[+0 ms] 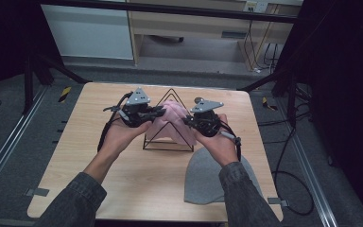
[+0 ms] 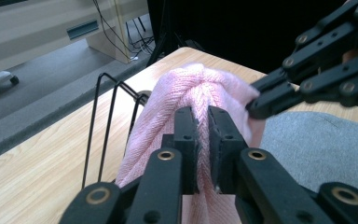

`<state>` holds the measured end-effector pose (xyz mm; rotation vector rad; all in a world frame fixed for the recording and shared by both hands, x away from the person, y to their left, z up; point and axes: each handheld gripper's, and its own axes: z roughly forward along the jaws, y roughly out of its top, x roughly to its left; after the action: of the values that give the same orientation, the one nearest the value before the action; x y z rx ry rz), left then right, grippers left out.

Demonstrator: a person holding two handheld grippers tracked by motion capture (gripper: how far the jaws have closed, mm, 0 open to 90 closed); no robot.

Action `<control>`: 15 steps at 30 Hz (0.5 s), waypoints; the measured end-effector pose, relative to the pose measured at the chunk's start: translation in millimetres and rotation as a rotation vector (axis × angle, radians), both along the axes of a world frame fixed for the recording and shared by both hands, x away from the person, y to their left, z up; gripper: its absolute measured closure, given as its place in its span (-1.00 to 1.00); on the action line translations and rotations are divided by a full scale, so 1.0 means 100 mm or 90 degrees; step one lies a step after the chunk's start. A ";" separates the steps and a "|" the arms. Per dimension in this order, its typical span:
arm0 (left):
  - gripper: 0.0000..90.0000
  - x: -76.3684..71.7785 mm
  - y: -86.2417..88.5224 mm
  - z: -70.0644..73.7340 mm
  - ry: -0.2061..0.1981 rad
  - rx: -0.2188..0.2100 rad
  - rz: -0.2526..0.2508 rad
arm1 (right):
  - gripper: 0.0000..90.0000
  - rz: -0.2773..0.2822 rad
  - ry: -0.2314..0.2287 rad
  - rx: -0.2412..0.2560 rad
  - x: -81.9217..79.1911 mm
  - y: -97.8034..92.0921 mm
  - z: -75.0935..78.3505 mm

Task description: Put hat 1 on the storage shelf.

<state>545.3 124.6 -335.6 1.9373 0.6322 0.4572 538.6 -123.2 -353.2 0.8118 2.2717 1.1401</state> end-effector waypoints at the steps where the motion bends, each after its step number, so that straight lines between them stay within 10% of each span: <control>1: 0.79 -0.01 0.02 -0.01 0.001 0.001 0.001 | 0.89 -0.002 -0.002 0.003 0.00 0.00 0.02; 15: 0.39 -0.17 0.15 -0.36 0.016 0.035 0.022 | 0.91 -0.029 -0.004 0.008 0.03 -0.03 0.06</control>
<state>528.4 139.8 -371.6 1.9897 0.6766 0.4772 541.9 -125.7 -347.4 0.8603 2.2318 1.1364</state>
